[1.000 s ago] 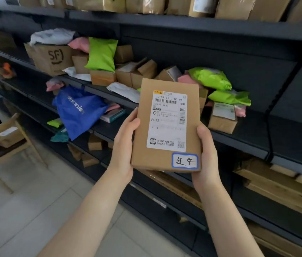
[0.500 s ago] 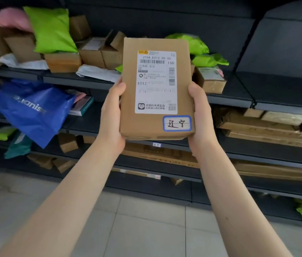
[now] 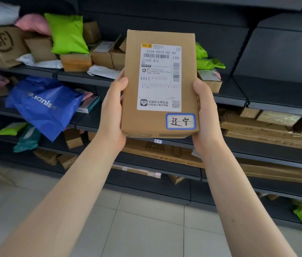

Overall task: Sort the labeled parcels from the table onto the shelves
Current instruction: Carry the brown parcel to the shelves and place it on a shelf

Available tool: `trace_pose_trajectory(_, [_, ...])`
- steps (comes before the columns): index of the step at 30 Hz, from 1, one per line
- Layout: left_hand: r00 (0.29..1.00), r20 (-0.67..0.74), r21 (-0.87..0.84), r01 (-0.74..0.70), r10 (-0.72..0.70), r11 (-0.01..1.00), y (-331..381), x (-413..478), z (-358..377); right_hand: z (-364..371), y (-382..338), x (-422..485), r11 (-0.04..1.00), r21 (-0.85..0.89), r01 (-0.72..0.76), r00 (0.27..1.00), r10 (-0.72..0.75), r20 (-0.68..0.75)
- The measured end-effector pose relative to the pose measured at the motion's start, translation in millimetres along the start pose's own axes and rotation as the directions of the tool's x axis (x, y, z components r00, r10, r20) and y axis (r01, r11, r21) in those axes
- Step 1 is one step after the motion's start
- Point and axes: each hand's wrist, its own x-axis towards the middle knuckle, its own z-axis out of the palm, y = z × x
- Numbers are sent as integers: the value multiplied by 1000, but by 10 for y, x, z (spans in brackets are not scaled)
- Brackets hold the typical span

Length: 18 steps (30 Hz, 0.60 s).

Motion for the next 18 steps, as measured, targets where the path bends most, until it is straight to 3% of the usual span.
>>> trace_pose_trajectory(6, [1000,9,-24,25,-25,999,-184,-98,131,-228,23,-84,1000,-19,-1,1000,1,-27])
trace_pose_trajectory(10, [993,-8,-17,120,-121,993,-410,-55,83,-299,177,21,999,-39,-23,999,21,-50])
trace_pose_trajectory(18, [944,-167,6,288,-283,958,-902,360,-592,-45,1130,423,964,-21,-264,958,259,-126])
